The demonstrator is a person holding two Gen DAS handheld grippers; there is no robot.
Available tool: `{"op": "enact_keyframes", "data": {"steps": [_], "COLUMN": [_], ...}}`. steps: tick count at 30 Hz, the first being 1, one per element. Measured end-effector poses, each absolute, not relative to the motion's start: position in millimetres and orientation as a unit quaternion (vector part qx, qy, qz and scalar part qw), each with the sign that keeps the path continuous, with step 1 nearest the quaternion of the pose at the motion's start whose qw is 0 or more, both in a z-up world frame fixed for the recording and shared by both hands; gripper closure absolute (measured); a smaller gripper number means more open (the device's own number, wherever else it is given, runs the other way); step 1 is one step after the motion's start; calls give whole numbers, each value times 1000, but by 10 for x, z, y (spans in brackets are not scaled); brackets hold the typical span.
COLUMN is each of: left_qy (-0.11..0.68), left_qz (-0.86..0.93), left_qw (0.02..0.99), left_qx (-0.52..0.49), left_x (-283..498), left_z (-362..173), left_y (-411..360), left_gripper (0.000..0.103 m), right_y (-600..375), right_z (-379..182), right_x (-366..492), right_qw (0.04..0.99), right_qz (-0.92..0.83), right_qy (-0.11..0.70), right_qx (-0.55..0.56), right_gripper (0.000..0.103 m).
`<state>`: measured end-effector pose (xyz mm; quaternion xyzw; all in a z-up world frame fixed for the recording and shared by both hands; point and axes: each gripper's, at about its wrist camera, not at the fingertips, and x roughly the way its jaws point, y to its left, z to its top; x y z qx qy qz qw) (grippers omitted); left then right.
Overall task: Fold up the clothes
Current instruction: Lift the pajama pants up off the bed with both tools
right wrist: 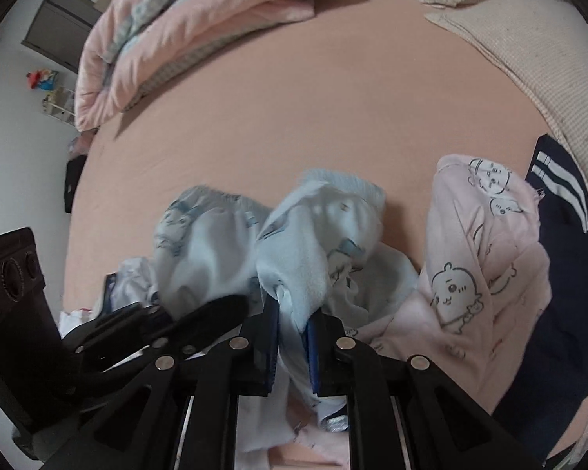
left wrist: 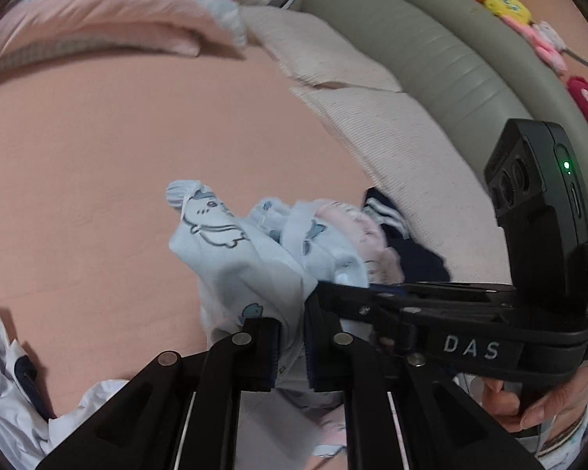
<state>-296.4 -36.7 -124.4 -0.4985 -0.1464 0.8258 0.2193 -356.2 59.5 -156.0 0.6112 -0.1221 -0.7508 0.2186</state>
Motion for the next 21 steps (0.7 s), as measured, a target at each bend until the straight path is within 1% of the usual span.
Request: {"op": "enact_keyframes", "data": {"steps": [4,6,9,13,21], "left_qy": [-178,-189,-185,-178,-162], "left_qz": [825,826,834,842,856], "left_qw": [238,246,256,269,300], "left_qx": [-480,-471,-453,-433,-389], "left_x": [-2941,-2930,-2913,-2849,-2690], "left_z": [-969,-826,-585,-254,419], "left_y": [-335,-306,-191,-74,175], "left_gripper": [96,96,96,96,96], "right_y": [715,967,1173,1120,1484], "right_z": [-1316,-1160,-865,-517,158], "right_x": [-3369,-3273,-3158,-3163,-2973], "right_qw": [225,227,227,227,224], "right_qz": [-757,-762,-775,-792,-825], "right_qy": [-141,-150,-158,-164,-169], "right_qx": [598,588,568,543,491], "right_gripper": [93,93,93,93,93]}}
